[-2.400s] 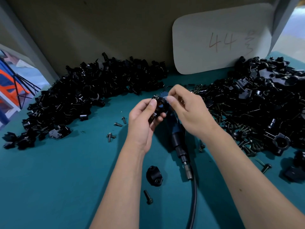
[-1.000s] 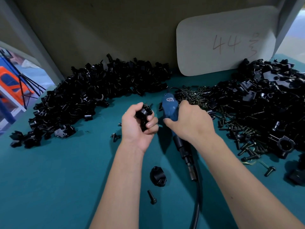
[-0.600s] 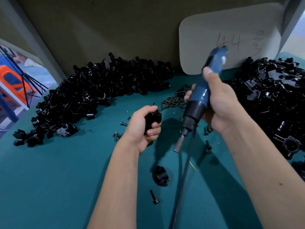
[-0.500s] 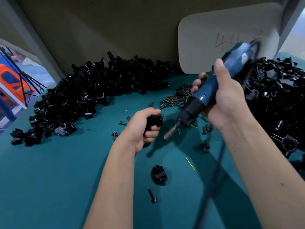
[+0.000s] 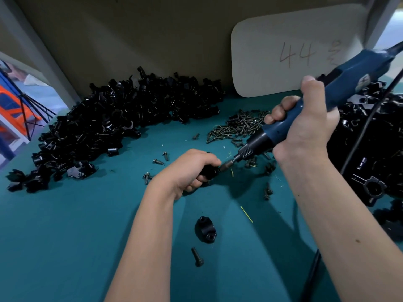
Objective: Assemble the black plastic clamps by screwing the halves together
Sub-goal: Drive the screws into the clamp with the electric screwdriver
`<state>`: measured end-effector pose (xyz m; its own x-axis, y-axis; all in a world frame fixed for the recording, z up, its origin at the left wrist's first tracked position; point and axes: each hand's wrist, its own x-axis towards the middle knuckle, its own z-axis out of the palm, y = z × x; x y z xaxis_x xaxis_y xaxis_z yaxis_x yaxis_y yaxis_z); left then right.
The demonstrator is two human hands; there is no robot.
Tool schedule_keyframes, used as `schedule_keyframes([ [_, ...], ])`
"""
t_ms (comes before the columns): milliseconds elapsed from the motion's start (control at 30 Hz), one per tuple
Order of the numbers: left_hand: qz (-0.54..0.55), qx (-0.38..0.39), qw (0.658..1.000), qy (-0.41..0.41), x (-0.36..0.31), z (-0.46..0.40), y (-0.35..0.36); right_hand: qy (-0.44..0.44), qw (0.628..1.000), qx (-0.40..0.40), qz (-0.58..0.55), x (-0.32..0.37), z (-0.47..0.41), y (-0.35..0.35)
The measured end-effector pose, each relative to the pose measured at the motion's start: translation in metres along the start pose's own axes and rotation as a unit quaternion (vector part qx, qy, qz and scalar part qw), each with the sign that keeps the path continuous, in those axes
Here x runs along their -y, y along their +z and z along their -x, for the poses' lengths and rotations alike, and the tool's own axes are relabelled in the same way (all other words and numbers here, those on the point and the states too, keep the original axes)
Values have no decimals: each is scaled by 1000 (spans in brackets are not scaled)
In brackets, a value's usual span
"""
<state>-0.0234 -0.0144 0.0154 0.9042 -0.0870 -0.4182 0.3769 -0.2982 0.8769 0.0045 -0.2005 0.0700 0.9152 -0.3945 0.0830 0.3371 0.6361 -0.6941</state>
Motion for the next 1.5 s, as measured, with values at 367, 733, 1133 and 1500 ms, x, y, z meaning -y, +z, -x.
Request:
schedule_keyframes([
  [367, 29, 7, 1000, -7, 2, 2, -2, 3, 1000, -10, -15, -2, 0, 1],
  [733, 62, 7, 998, -18, 4, 3, -5, -4, 999, 6, -34, -2, -1, 0],
  [1133, 52, 8, 999, -13, 2, 5, -4, 0, 999, 0, -43, -5, -1, 1],
  [1500, 52, 8, 999, -9, 1, 7, -3, -9, 999, 9, -41, -5, 1, 2],
])
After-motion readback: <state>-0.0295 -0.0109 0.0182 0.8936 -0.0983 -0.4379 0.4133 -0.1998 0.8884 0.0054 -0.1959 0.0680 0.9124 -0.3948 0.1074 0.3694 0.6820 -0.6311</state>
